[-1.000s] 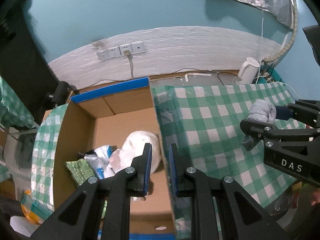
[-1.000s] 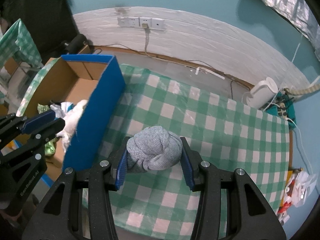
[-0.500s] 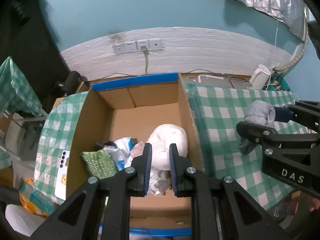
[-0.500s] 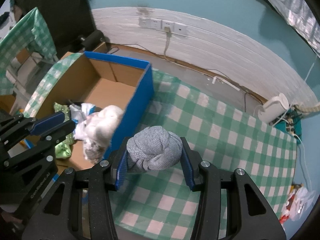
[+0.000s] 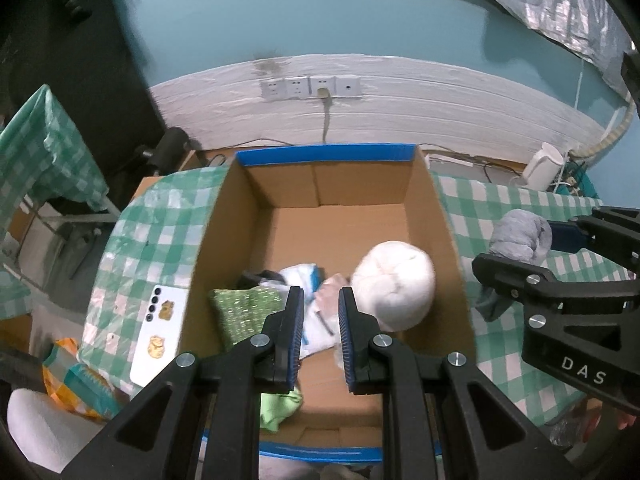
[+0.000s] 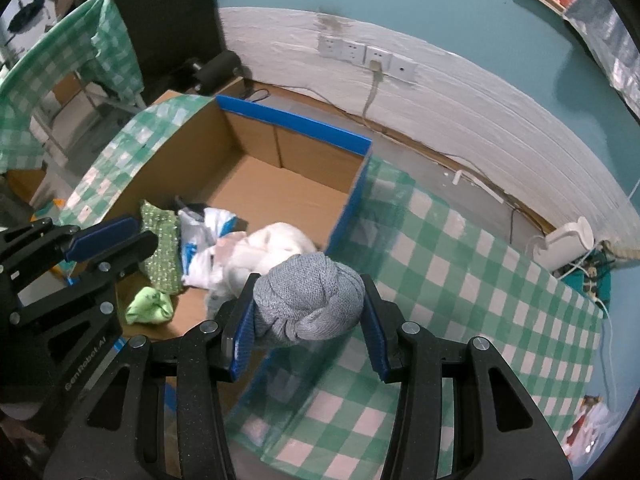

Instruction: Organize soft objects

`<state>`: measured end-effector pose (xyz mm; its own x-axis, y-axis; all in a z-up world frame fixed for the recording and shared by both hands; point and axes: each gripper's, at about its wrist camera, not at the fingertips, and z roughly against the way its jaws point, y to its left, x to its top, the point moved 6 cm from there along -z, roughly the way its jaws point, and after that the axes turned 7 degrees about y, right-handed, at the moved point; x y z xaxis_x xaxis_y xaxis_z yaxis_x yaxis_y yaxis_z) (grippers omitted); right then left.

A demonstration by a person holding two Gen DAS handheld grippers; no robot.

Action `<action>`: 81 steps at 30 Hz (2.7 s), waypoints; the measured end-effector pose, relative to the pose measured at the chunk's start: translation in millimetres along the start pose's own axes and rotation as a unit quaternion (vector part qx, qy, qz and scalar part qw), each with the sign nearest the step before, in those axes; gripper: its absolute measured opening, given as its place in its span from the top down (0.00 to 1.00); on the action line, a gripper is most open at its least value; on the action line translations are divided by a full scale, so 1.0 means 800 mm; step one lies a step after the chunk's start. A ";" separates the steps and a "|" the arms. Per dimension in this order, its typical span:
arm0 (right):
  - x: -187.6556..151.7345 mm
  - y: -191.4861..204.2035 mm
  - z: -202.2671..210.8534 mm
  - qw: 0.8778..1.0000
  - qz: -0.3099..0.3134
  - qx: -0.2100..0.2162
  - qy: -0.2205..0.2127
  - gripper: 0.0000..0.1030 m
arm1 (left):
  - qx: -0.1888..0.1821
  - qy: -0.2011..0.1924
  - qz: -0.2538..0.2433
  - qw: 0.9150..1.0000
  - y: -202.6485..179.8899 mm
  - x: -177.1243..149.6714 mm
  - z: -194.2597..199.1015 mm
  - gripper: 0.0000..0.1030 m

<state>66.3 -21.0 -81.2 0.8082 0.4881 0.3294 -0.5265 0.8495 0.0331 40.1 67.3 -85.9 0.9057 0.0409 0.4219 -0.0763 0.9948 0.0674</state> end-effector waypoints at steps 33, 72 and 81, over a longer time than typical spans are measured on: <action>0.014 0.050 -0.034 0.999 0.015 0.029 0.018 0.27 | 0.037 0.028 0.034 0.998 0.069 -0.014 -0.018 0.68; -0.030 -0.048 0.106 0.993 -0.068 -0.014 -0.091 0.21 | 0.070 -0.082 0.027 0.994 0.017 0.013 0.093 0.01; -0.039 -0.073 0.116 0.990 -0.091 -0.017 -0.106 0.21 | 0.075 -0.104 0.011 0.992 -0.006 0.019 0.108 0.01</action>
<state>47.4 -104.2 -5.8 0.8136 0.2765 0.5115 -0.3656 0.9273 0.0802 17.9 54.9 -1.7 0.7983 0.0270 0.6016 -0.1701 0.9684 0.1823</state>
